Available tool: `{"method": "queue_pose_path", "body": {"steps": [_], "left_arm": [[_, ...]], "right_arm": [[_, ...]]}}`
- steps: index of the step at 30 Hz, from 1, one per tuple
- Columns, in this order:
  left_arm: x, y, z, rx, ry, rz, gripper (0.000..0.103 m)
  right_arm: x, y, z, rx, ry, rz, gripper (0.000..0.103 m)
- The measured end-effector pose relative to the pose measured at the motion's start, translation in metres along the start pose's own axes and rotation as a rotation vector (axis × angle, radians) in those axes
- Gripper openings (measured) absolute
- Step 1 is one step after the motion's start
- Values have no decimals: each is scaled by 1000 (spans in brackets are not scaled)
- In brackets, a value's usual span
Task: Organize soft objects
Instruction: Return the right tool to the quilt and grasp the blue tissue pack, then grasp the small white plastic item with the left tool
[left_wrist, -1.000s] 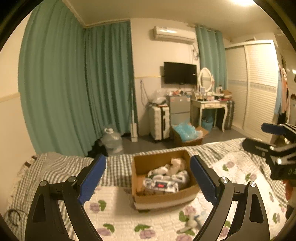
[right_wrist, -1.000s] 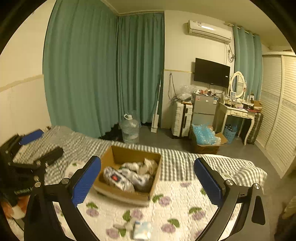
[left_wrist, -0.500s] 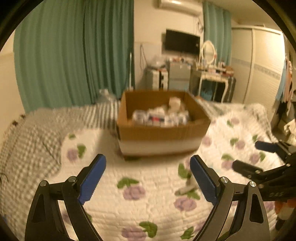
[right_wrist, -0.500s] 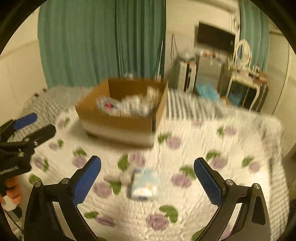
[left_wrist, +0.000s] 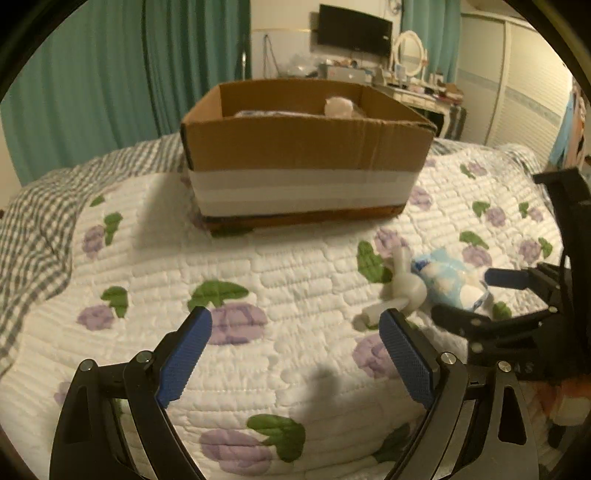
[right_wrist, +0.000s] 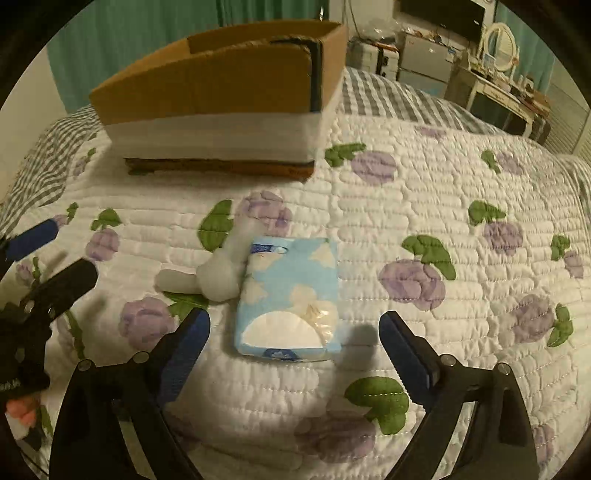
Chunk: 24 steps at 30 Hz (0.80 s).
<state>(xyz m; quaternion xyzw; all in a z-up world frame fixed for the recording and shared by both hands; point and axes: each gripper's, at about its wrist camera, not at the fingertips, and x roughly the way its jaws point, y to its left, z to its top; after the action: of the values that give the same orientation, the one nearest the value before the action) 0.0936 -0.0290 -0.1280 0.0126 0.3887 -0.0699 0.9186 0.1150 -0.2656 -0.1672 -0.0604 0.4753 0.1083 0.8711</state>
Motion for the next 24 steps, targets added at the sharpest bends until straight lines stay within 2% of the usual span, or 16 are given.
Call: {"method": "queue_pose_path", "body": {"steps": [4,6,9,12,18,21,24], "left_arm": [[0,1,-1,0,10,-8,93],[0,1,0,-6,22,-13,93],[-1,-1,0,-16,35,-33,93],[-1,-5,1,-16,49,-42,93],[-2,-26,12,6,60,-63,93],[6,-43,17,46,70,-60,93],[18,-56,21,84,91,-57,93]], "right_arm": [[7,-3,3,17,20,11,81],[10,-4,4,17,27,10,71],[11,-1,4,5,33,15,52],[5,0,4,-1,15,15,51],[-26,-12,12,10,-73,14,50],[-33,-35,15,61,-93,17,50],[-29,-53,16,135,-75,51,50]]}}
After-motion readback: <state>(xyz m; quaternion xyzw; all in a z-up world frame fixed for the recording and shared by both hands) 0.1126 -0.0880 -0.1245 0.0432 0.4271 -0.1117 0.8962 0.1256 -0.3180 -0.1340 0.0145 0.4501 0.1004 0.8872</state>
